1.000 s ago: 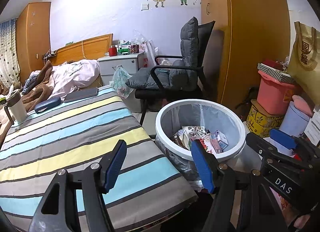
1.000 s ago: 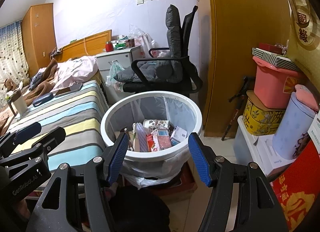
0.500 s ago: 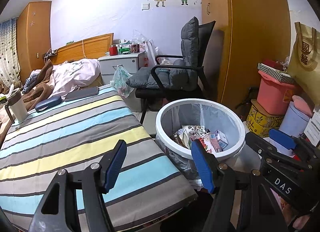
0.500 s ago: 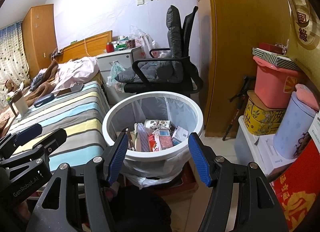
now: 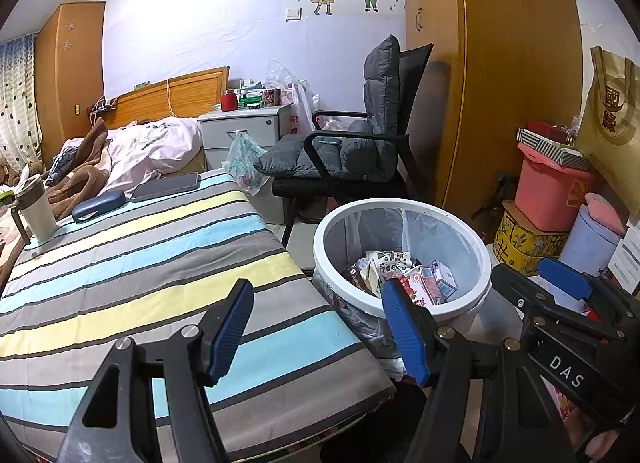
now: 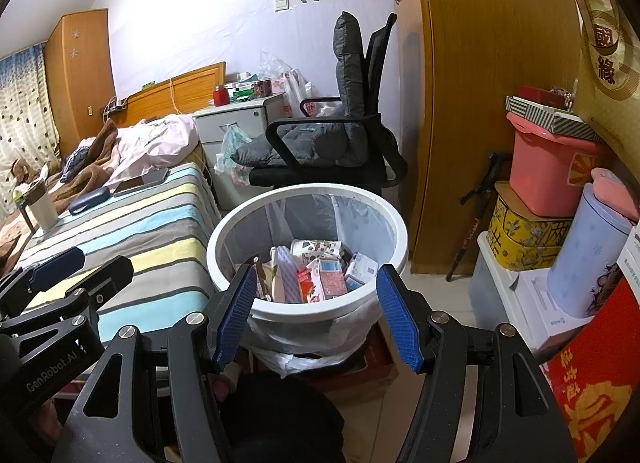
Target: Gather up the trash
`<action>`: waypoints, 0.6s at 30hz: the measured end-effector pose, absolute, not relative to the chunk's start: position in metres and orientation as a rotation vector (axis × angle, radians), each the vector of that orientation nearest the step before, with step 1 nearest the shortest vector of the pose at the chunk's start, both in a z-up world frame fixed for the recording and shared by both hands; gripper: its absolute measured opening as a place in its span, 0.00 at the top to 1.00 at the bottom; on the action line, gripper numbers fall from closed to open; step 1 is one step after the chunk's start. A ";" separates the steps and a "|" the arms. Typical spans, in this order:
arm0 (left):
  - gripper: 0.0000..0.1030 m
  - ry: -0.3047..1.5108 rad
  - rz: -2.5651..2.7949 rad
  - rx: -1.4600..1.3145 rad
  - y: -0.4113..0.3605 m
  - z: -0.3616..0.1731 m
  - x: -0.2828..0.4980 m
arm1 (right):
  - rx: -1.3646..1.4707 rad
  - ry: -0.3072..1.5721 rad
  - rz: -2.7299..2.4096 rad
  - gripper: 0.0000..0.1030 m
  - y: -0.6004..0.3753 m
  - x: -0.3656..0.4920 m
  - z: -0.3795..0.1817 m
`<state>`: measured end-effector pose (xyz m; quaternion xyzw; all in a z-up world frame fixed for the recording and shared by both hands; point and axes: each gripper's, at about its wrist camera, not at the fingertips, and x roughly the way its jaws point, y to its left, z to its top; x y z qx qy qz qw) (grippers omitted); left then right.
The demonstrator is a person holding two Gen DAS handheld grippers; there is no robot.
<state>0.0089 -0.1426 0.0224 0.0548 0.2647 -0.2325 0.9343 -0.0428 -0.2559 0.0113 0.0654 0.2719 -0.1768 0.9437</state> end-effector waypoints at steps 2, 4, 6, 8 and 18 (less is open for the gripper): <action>0.33 0.541 -0.476 0.112 -0.142 0.022 0.009 | 0.135 0.554 -0.360 0.38 -0.256 -0.043 0.011; 0.33 0.543 -0.475 0.112 -0.142 0.022 0.009 | 0.135 0.554 -0.360 0.38 -0.256 -0.043 0.011; 0.33 0.543 -0.473 0.110 -0.142 0.023 0.009 | 0.135 0.552 -0.358 0.38 -0.256 -0.043 0.011; 0.33 0.543 -0.473 0.109 -0.141 0.023 0.009 | 0.134 0.552 -0.360 0.38 -0.256 -0.043 0.011; 0.33 0.542 -0.469 0.108 -0.141 0.024 0.010 | 0.134 0.552 -0.358 0.38 -0.257 -0.044 0.011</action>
